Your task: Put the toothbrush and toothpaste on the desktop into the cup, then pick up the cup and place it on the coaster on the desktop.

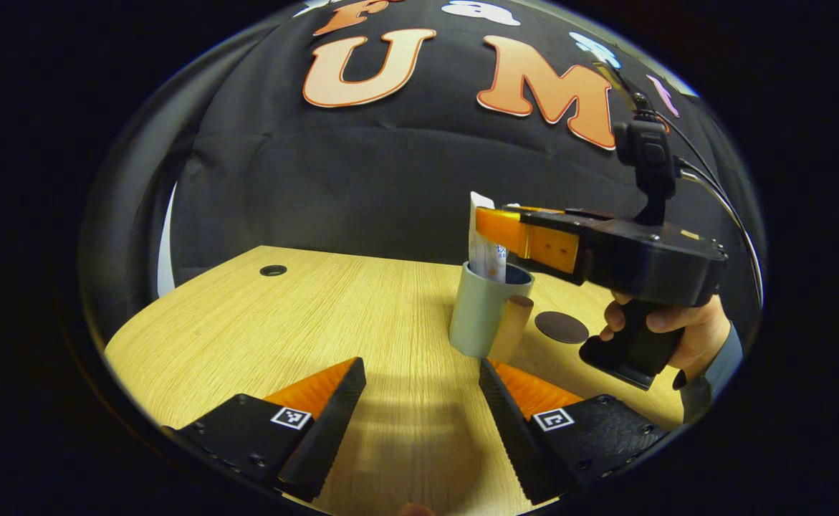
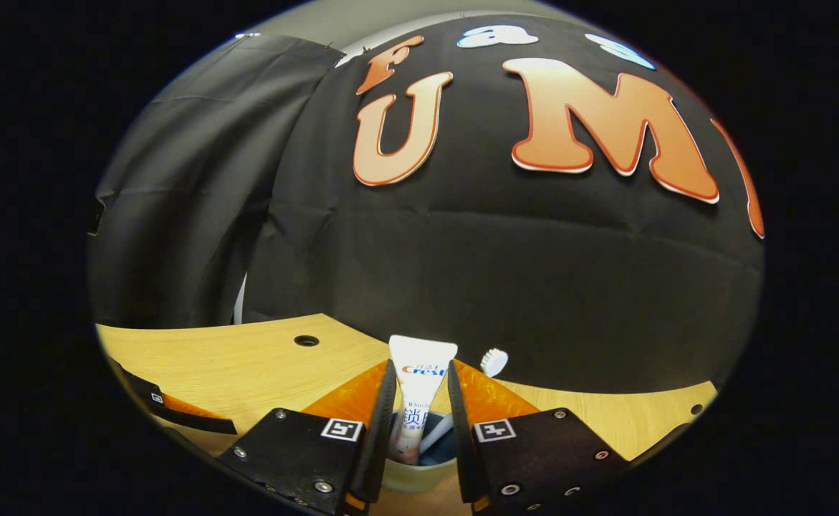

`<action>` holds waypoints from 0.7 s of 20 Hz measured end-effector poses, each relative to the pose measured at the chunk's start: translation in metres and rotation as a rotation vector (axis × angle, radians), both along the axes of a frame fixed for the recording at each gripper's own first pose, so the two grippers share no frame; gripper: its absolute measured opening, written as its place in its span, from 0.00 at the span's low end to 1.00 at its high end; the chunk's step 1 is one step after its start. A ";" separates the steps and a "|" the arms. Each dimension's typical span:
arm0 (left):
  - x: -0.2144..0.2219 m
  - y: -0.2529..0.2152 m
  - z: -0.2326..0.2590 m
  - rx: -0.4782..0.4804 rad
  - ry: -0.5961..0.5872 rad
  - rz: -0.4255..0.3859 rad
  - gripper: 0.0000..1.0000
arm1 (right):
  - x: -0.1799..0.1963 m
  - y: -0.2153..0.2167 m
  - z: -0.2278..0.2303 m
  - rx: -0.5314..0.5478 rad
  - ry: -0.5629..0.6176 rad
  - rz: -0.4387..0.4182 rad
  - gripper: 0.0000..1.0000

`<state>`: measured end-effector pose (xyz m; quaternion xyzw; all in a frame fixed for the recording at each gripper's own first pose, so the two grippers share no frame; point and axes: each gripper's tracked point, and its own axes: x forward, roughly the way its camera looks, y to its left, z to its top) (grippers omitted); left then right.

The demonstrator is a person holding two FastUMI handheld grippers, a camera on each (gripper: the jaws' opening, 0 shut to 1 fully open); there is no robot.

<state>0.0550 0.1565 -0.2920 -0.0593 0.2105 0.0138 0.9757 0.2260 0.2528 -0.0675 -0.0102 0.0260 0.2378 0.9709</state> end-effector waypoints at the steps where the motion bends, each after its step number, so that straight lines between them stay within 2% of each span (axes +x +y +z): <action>1: 0.000 0.000 0.000 -0.001 0.000 0.001 0.99 | -0.001 -0.004 0.006 0.008 -0.007 -0.007 0.43; 2: 0.000 -0.001 0.001 -0.004 -0.001 -0.001 0.94 | -0.003 -0.009 0.015 0.020 -0.015 -0.015 0.44; 3: 0.000 -0.002 0.000 -0.009 -0.001 -0.007 0.96 | -0.005 -0.014 0.023 0.035 -0.024 -0.020 0.47; 10: -0.002 -0.007 -0.002 -0.028 0.016 -0.031 0.96 | -0.030 -0.073 0.053 0.041 -0.067 -0.089 0.65; 13: -0.003 -0.007 -0.001 -0.021 0.012 -0.041 0.97 | -0.046 -0.102 0.059 0.047 -0.070 -0.124 0.81; 14: -0.001 -0.006 0.002 -0.020 -0.003 -0.041 0.97 | -0.051 -0.111 0.060 0.053 -0.072 -0.137 0.83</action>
